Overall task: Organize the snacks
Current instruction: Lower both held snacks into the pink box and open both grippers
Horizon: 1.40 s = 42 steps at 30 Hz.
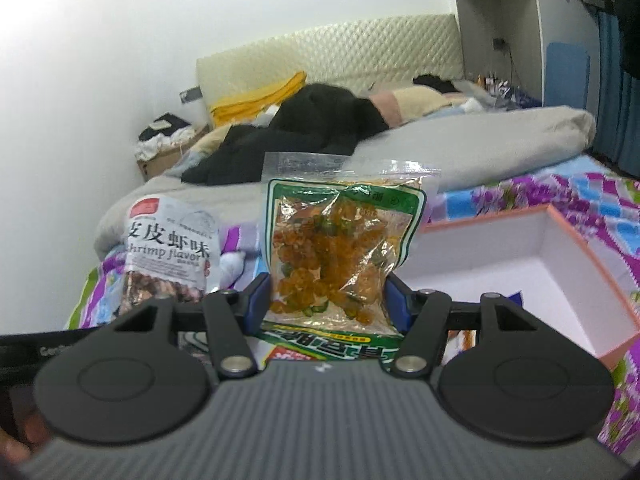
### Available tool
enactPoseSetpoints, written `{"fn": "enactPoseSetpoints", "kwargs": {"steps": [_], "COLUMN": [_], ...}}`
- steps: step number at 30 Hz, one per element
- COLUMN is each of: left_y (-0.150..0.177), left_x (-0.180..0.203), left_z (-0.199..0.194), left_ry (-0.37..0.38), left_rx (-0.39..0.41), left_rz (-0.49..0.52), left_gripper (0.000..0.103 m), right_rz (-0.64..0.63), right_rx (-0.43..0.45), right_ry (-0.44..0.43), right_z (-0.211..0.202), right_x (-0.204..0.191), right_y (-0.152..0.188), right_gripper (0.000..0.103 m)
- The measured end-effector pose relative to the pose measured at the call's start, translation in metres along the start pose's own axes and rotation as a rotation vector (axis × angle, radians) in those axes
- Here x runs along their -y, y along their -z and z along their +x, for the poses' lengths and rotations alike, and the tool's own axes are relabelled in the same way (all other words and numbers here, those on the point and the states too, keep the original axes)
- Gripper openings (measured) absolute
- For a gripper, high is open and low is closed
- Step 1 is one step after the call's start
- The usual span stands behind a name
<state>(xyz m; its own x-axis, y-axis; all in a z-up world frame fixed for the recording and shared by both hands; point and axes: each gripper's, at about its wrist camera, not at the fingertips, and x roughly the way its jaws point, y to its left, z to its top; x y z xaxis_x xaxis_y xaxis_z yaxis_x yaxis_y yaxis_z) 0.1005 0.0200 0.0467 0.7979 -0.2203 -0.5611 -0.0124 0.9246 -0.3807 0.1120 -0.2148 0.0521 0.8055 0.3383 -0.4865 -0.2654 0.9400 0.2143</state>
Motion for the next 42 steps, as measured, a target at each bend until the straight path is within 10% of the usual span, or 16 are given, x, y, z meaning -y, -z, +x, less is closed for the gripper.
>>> {"fn": "enactPoseSetpoints", "kwargs": {"steps": [16, 37, 42], "left_y": [-0.029, 0.003, 0.0], "left_x": [0.1, 0.127, 0.131], "left_z": [0.109, 0.274, 0.269], "left_ry": [0.121, 0.131, 0.122], "left_rx": [-0.113, -0.336, -0.332], "left_rz": [0.147, 0.238, 0.239], "left_gripper": [0.015, 0.016, 0.053], "right_rz": [0.092, 0.205, 0.173], "right_rx": [-0.023, -0.241, -0.263], "right_ry": [0.108, 0.212, 0.216], "right_z": [0.033, 0.127, 0.13], "right_x": [0.096, 0.192, 0.19], "right_y": [-0.017, 0.044, 0.046], "right_gripper": [0.062, 0.066, 0.079]}}
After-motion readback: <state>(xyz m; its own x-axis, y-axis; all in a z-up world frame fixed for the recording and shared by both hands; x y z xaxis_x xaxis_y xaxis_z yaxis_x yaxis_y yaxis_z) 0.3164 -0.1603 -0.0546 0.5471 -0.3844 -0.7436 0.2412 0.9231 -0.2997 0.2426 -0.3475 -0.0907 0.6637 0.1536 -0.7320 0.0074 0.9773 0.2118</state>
